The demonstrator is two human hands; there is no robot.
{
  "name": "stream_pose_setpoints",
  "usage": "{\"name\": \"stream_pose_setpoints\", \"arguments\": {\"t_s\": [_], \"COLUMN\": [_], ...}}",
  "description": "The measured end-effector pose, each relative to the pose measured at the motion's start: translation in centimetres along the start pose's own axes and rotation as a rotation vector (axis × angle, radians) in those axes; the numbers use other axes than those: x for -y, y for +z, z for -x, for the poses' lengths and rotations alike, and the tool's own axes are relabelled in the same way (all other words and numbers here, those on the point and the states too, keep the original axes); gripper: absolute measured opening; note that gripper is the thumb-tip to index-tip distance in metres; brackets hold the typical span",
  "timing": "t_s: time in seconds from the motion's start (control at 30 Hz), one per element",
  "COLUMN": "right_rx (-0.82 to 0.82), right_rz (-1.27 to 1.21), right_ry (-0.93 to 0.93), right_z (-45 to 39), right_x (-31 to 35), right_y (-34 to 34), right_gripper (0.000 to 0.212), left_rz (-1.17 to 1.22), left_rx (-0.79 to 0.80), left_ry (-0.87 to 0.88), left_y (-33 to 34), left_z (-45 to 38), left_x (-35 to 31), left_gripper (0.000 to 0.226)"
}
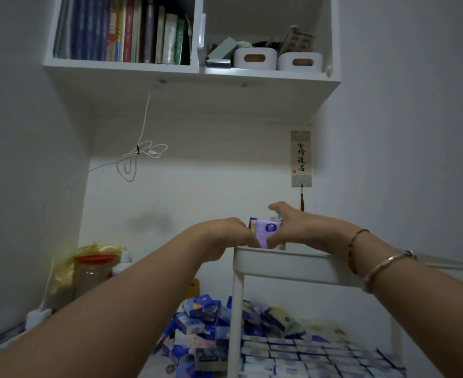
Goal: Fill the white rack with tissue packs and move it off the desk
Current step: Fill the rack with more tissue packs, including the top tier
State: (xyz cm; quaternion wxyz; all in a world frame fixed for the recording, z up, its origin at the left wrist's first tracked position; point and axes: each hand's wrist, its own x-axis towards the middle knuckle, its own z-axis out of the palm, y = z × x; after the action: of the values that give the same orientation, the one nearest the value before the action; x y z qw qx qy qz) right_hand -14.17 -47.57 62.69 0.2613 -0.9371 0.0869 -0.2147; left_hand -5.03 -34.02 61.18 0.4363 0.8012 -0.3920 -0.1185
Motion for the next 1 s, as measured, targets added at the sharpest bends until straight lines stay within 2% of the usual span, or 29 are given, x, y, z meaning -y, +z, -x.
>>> {"name": "stream_pose_setpoints", "arguments": {"t_s": [0.07, 0.1, 0.17, 0.2, 0.3, 0.37, 0.53, 0.63, 0.73, 0.83, 0.9, 0.97, 1.0], "right_rx": [0.031, 0.054, 0.131, 0.176, 0.261, 0.284, 0.434, 0.483, 0.474, 0.483, 0.494, 0.452, 0.389], "right_rz": [-0.253, -0.314, -0.252, -0.187, -0.137, -0.167, -0.167, 0.09, 0.215, 0.16, 0.103, 0.105, 0.159], "right_ry": [0.081, 0.126, 0.18, 0.178, 0.153, 0.153, 0.214, 0.22, 0.227, 0.231, 0.216, 0.22, 0.219], "right_z": [0.1, 0.1, 0.4, 0.4, 0.2, 0.3, 0.7, 1.0, 1.3, 1.5, 1.8, 1.8, 1.8], "right_x": [-0.3, -0.3, -0.1, 0.0, 0.1, 0.0, -0.2, 0.2, 0.8, 0.6, 0.5, 0.6, 0.8], "right_y": [-0.4, -0.5, -0.7, -0.6, -0.6, -0.8, -1.1, -0.8, -0.5, -0.4, -0.4, -0.6, -0.7], "right_gripper": [0.073, 0.057, 0.016, 0.009, 0.018, 0.017, 0.012, 0.014, 0.012, 0.009, 0.006, 0.016, 0.014], "left_rz": [-0.032, -0.044, -0.051, -0.054, -0.044, -0.031, 0.025, 0.028, 0.026, 0.02, 0.019, 0.027, 0.046], "left_rx": [0.021, 0.031, 0.058, 0.076, 0.099, 0.101, 0.108, 0.104, 0.101, 0.071, 0.037, 0.018, 0.013], "left_ry": [-0.064, -0.08, -0.099, -0.108, -0.137, -0.155, -0.168, -0.153, -0.144, -0.136, -0.122, -0.102, -0.093], "left_y": [-0.4, -0.5, -0.5, -0.5, -0.6, -0.6, -0.2, -0.1, -0.1, -0.1, -0.2, -0.4, -0.6], "left_z": [-0.6, -0.6, -0.7, -0.8, -1.3, -1.7, -0.8, -0.3, -0.4, -0.6, -0.6, 0.2, 0.6], "left_x": [0.0, -0.1, -0.4, -0.5, -0.3, 0.1, 0.3, 0.3, 0.5, 0.8, 0.7, 0.3, 0.2], "left_gripper": [0.054, 0.063, 0.076, 0.084, 0.112, 0.117, 0.107, 0.093, 0.088, 0.09, 0.082, 0.074, 0.072]}}
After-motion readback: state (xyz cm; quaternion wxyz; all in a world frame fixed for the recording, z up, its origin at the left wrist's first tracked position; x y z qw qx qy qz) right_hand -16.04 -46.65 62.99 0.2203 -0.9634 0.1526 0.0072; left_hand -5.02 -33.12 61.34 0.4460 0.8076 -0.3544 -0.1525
